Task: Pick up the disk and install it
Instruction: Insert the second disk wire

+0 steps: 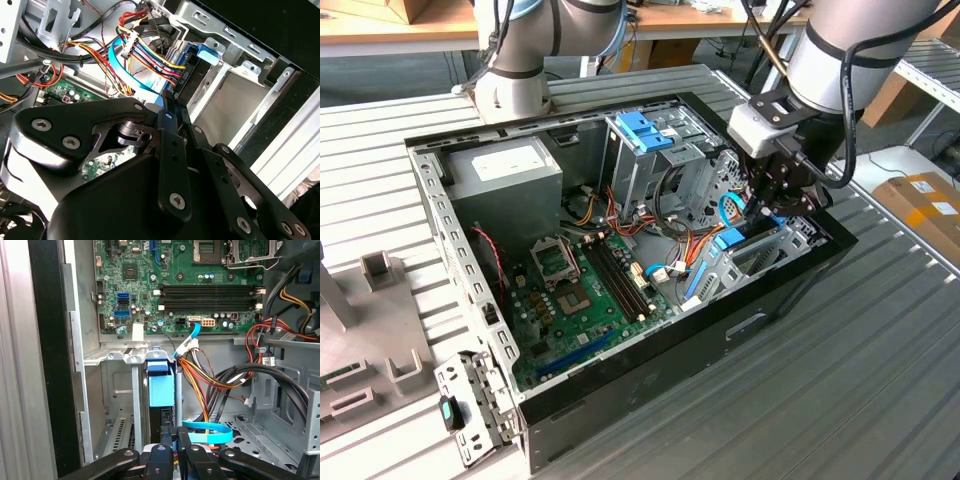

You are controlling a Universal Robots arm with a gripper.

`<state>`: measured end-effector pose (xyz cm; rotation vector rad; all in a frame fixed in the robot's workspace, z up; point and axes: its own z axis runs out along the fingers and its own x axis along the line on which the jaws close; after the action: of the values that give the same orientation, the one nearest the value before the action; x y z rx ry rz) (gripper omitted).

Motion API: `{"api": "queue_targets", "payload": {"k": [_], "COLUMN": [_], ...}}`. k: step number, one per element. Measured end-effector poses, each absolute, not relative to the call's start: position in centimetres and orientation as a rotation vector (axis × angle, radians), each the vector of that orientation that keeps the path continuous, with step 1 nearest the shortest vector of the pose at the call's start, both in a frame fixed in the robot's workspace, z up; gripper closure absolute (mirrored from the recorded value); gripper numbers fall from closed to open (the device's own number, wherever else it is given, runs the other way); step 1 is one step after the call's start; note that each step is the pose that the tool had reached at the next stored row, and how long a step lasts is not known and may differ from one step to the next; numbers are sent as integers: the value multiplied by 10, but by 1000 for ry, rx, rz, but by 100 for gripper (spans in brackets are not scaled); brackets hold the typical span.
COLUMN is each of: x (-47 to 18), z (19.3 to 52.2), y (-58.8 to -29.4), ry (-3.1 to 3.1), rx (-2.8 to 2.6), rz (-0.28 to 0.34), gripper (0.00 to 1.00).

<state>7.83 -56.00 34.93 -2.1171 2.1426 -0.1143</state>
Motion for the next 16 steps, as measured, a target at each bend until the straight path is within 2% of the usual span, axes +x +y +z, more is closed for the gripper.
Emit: {"api": "queue_targets", "payload": {"k": [16], "x": [80], "z": [347], "y": [-564], "ry": [2134], "rx": [-2125], "rz": [-113], "gripper": [84]}}
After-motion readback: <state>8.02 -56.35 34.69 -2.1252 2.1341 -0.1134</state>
